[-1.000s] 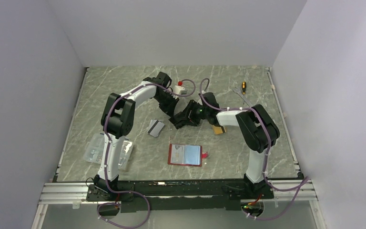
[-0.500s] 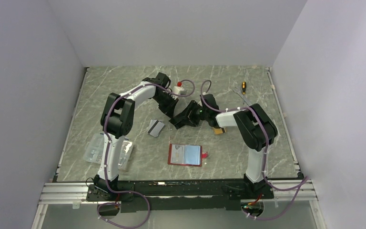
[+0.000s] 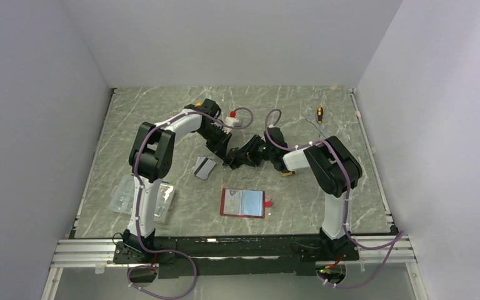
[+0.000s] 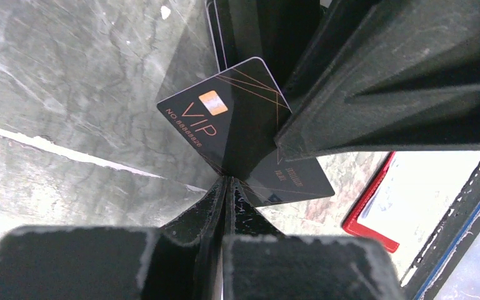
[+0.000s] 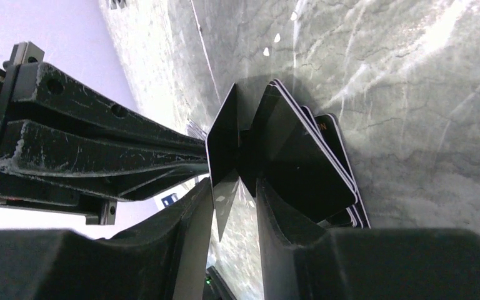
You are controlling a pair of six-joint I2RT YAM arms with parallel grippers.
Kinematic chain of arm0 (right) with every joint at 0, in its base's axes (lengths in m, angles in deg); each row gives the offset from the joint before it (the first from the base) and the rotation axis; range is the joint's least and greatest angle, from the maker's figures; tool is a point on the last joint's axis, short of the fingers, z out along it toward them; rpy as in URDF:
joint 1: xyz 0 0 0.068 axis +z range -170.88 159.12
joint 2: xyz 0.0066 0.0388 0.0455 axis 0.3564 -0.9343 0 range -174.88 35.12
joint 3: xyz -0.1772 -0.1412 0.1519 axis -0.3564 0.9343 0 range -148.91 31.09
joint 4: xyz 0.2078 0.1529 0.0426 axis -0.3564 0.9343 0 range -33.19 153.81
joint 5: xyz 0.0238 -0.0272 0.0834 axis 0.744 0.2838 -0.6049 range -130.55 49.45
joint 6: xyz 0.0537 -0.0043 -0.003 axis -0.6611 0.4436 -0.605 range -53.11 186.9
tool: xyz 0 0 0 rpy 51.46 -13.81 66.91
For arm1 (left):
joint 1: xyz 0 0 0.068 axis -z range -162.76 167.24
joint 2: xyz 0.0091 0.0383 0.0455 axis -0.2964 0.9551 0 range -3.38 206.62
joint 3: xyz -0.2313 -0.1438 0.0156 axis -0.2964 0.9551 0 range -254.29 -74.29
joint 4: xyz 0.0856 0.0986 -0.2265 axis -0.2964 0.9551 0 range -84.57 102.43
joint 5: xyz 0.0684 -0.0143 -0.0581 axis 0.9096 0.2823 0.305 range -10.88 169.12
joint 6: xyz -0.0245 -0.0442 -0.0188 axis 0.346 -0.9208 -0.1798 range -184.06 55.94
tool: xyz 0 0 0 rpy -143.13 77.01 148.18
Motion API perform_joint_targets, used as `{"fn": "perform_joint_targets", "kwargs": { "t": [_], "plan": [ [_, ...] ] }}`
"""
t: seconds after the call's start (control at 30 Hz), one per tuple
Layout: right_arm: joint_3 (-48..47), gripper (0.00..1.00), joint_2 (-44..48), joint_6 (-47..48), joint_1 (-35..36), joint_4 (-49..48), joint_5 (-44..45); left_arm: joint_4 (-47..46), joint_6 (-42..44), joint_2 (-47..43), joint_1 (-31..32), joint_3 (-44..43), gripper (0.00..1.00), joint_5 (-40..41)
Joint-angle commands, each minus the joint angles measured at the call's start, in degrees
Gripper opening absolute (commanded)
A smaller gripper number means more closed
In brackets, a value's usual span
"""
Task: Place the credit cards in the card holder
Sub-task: Pick up the credit card from the center of the board.
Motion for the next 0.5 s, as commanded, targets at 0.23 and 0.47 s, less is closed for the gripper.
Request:
{"fn": "perform_joint_targets", "kwargs": {
  "t": [0.23, 0.47],
  "plan": [
    [0.5, 0.37, -2.6, 0.5, 0.9, 3.8, 3.3, 1.0, -1.0, -2.7, 0.3, 0.4, 0.05, -3.5],
    [-1.3, 0.24, -2.9, 1.2, 1.5, 6.6, 3.5, 1.0, -0.8, -2.9, 0.7, 0.1, 0.05, -3.2]
  ]
}}
